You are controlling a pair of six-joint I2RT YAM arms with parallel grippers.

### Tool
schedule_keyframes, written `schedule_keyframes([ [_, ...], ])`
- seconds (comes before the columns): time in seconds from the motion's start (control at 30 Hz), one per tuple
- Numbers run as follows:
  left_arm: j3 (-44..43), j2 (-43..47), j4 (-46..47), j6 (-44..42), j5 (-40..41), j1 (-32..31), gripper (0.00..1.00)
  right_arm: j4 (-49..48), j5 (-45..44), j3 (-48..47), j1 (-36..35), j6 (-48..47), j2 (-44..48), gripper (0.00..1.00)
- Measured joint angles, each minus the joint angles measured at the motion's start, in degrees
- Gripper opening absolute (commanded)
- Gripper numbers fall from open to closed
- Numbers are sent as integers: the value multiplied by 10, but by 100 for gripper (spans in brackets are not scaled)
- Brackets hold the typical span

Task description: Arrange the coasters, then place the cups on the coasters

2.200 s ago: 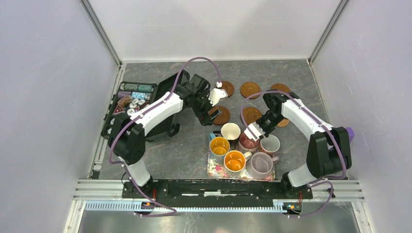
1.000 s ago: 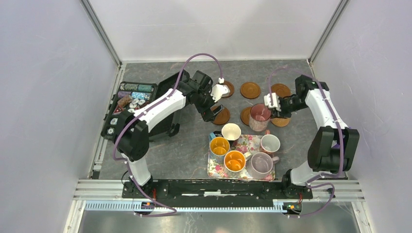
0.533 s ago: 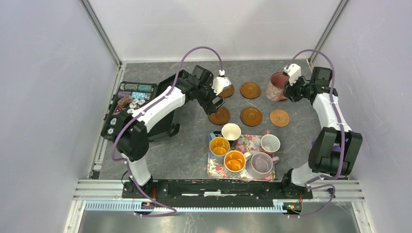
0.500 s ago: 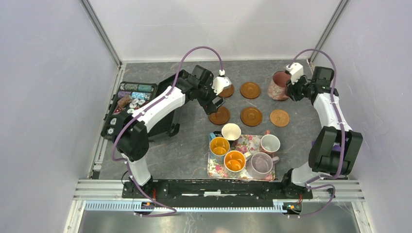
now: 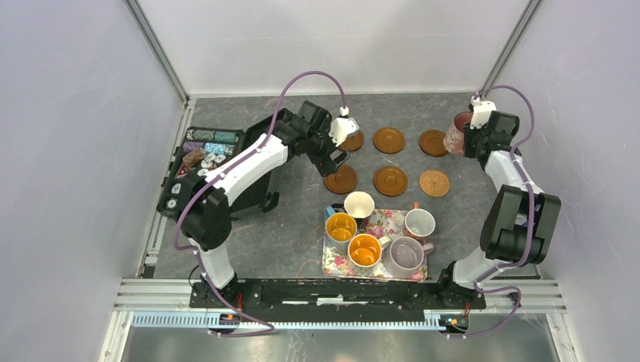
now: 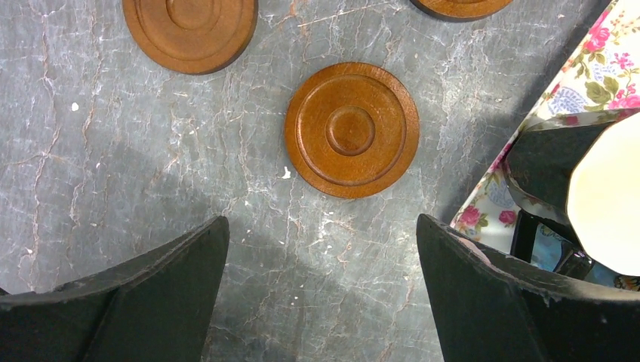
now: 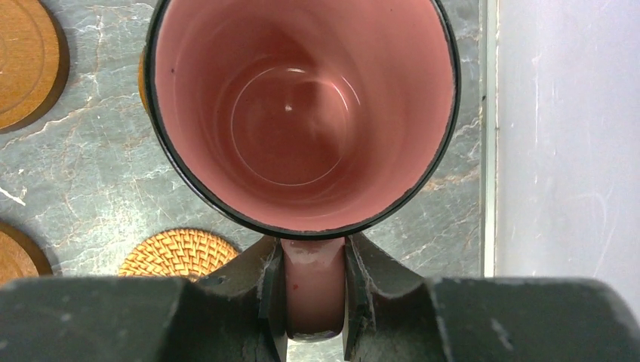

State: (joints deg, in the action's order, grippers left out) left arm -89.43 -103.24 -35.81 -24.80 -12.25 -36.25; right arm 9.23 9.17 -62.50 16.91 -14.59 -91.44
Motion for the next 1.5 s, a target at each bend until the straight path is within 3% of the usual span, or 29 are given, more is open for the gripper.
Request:
schedule_keyframes([
  [0.27,-10,-1,1,9,0,0,100,-62,-83,34,-57,54,0,0],
  [0.5,-12,-1,4,10,2,0,100,-107,-103,62,-94,74,-1,0],
  [1.07,-12,-1,4,10,16,0,100,-154,-120,62,-102,94,-54,0],
  [1.33,-12,-1,4,10,17,0,100,-163,-129,62,-108,99,-60,6],
  [1.5,-12,-1,4,10,17,0,100,-169,-134,62,-113,103,-65,16],
])
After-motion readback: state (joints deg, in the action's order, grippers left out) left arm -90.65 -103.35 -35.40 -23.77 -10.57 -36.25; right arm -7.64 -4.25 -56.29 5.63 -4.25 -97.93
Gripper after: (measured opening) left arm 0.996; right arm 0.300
